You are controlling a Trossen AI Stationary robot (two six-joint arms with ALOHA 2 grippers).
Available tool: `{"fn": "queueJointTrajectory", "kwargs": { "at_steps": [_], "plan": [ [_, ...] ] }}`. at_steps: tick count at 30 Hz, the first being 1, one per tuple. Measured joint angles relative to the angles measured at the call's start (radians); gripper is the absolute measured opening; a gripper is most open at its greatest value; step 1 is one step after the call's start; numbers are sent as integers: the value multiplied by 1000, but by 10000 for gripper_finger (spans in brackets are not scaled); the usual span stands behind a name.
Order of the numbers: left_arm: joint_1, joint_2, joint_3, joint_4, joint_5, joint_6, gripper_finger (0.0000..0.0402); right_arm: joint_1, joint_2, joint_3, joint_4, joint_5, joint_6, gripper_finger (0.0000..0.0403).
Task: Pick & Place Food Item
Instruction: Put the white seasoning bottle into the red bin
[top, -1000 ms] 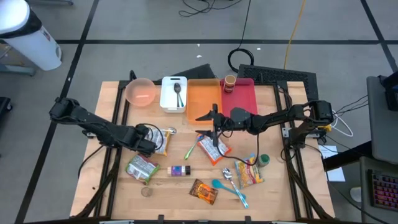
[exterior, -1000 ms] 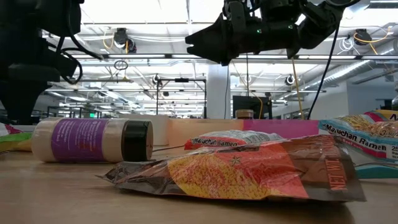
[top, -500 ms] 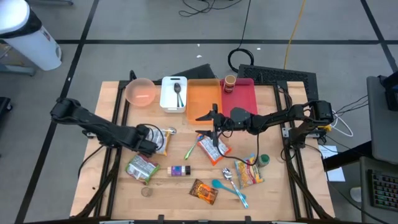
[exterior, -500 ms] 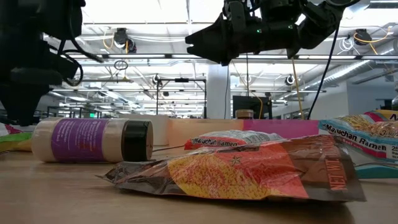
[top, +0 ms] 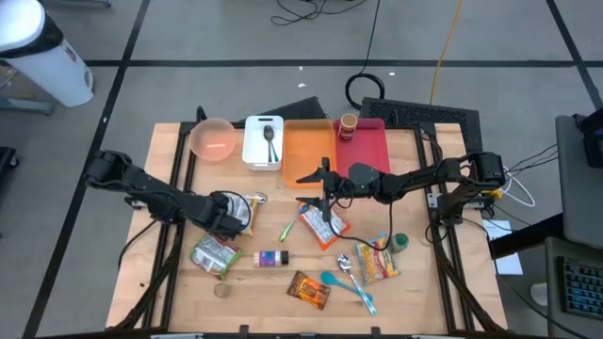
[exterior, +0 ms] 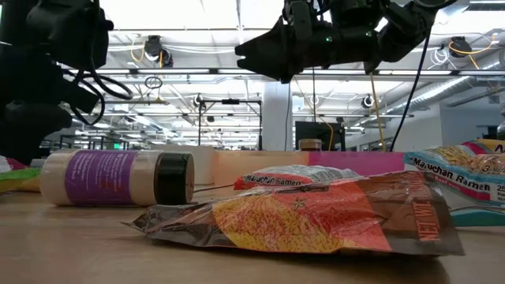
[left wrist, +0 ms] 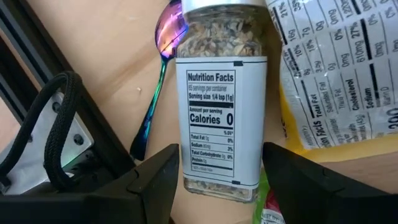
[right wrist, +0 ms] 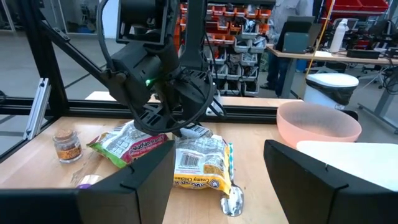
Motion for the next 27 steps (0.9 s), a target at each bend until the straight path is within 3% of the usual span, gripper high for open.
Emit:
{"fn": "queueJointTrajectory", "kwargs": {
  "at_steps": [4, 10, 27],
  "plan": [
    [0, 0, 0, 14, 4, 11, 239, 4, 0, 0, 0, 0, -4, 238],
    [1, -5, -59, 221, 29, 80, 239, 4, 0, 0, 0, 0, -1, 238],
    [3, -31, -74, 222, 16, 65, 232, 4, 0, 0, 0, 0, -2, 238]
  ]
}}
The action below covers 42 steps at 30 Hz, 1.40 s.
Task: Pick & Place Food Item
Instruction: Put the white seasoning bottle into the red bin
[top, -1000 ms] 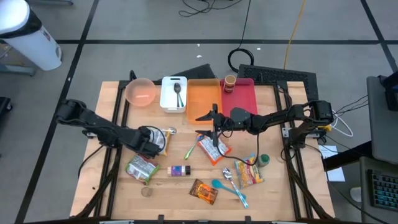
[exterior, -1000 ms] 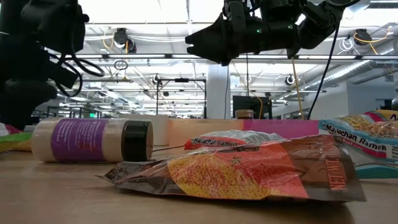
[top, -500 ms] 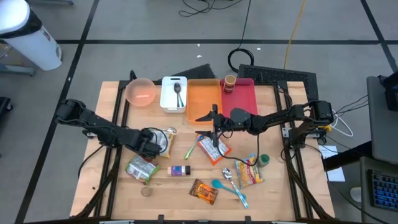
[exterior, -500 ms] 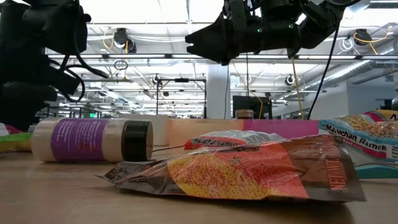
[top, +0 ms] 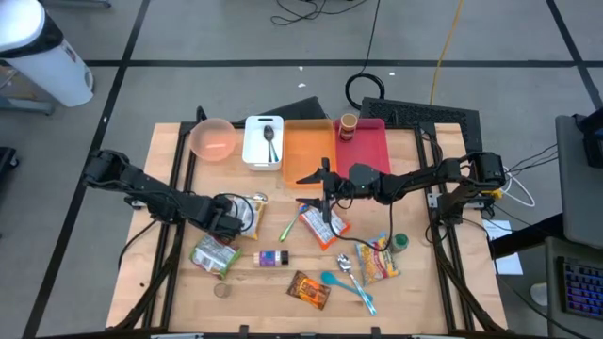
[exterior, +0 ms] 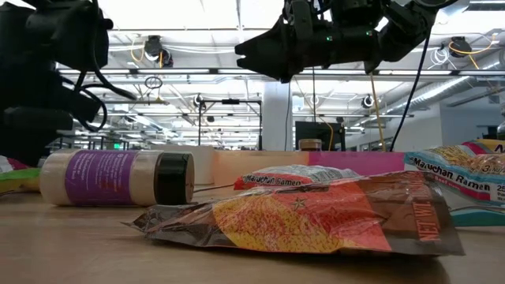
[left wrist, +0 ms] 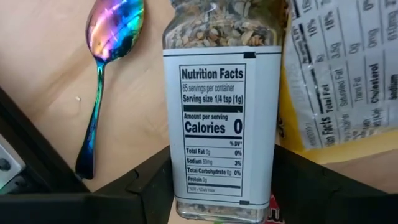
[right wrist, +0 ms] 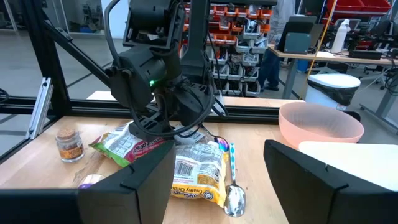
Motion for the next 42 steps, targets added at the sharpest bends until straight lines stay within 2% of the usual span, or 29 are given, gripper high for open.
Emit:
{"fn": "queueJointTrajectory", "kwargs": {
  "at_steps": [3, 10, 17, 26, 33, 37, 42],
  "plan": [
    [0, 0, 0, -1, -35, 8, 207, 0, 0, 0, 0, 0, 0, 238],
    [0, 0, 0, -9, -59, 28, 207, 0, 0, 0, 0, 0, 0, 238],
    [0, -4, -1, -130, -66, 33, 207, 0, 0, 0, 0, 0, 1, 238],
    [0, -102, 3, -116, -76, 23, 207, 0, 0, 0, 0, 3, -16, 238],
    [0, -247, 39, -110, -179, 28, 207, 0, 0, 0, 0, 3, -38, 238],
    [0, -323, 75, 6, -266, 140, 207, 0, 0, 0, 0, 3, -78, 238],
    [5, -388, 76, 371, -395, 452, 207, 0, 0, 0, -1, 3, -128, 238]
  ]
}}
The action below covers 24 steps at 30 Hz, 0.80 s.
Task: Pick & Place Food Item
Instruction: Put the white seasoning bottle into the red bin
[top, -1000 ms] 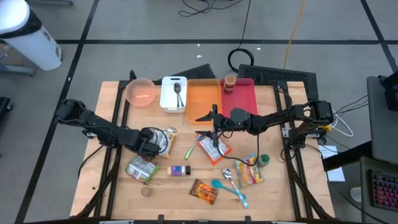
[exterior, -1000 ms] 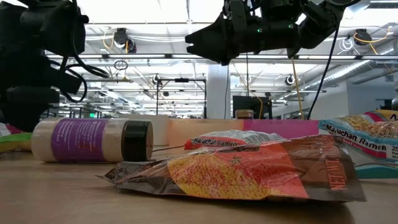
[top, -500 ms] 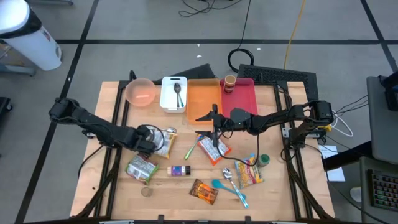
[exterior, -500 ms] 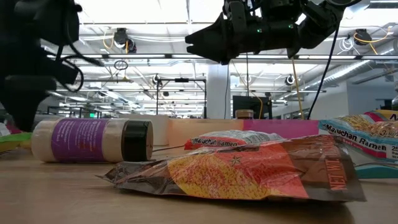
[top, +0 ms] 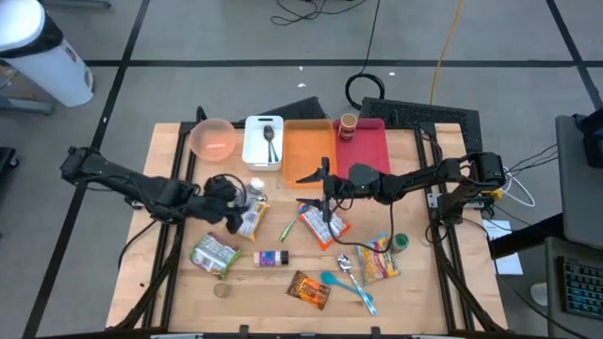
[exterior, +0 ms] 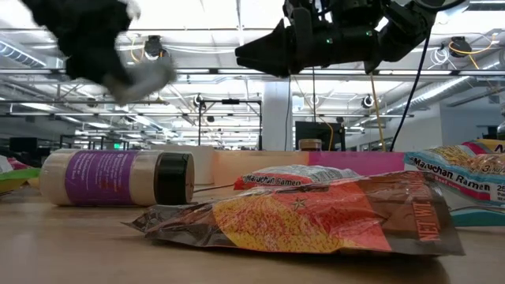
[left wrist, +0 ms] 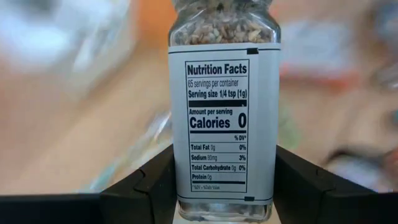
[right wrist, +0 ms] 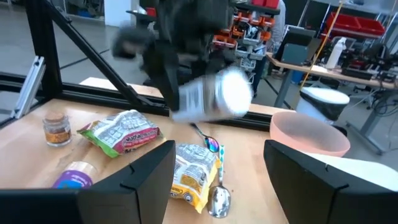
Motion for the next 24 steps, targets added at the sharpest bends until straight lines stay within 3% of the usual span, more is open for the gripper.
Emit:
{"fn": "queueJointTrajectory", "kwargs": {
  "at_steps": [7, 18, 24],
  "plan": [
    [93, 37, 1, 353, 3, 445, 207, -13, 0, 0, -39, 0, -44, 238],
    [298, 256, 0, 468, 298, 684, 207, -54, 0, 0, -45, -5, -30, 238],
    [339, 323, 0, 490, 354, 810, 207, -94, 0, 18, -75, -208, 51, 238]
  ]
}}
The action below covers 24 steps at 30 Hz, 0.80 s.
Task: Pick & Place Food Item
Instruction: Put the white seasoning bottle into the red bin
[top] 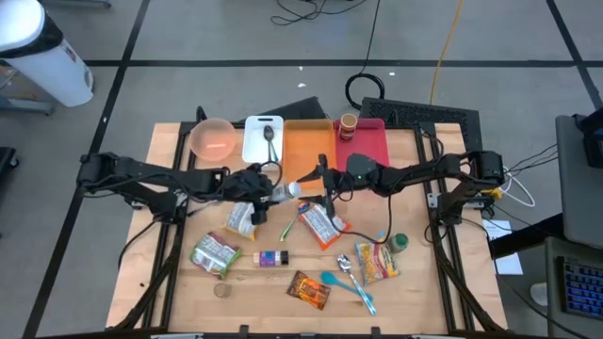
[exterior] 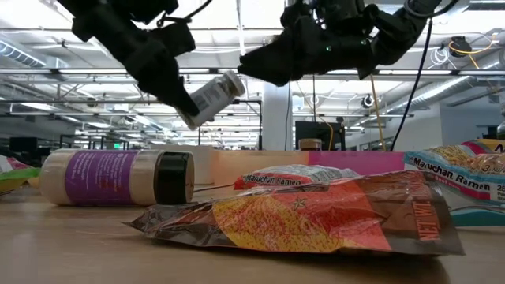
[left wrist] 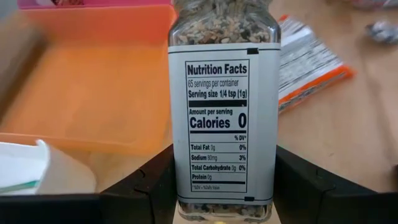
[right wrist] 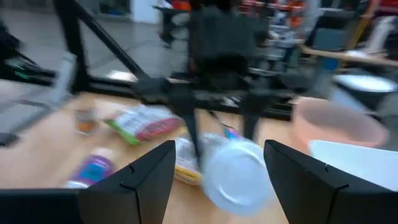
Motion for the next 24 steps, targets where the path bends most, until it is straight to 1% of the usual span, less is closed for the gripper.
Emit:
{"fn": "queueJointTrajectory", "kwargs": {
  "at_steps": [3, 7, 10, 13, 18, 24],
  "plan": [
    [21, 11, 0, -4, -1, 53, 207, -13, -1, 37, -97, -1, 23, 238],
    [46, 12, 0, 0, 11, 101, 207, -13, 0, 128, -276, 11, 2, 238],
    [58, 12, 0, -2, 30, 129, 207, -5, -1, 183, -370, 76, -46, 238],
    [65, 12, 0, -1, 31, 144, 207, -5, 0, 205, -389, 99, -59, 238],
    [66, 12, 0, 0, 33, 162, 207, -11, 0, 209, -416, 101, -71, 238],
    [66, 12, 0, 10, 73, 176, 207, -12, 18, 209, -407, 99, -37, 238]
  ]
}}
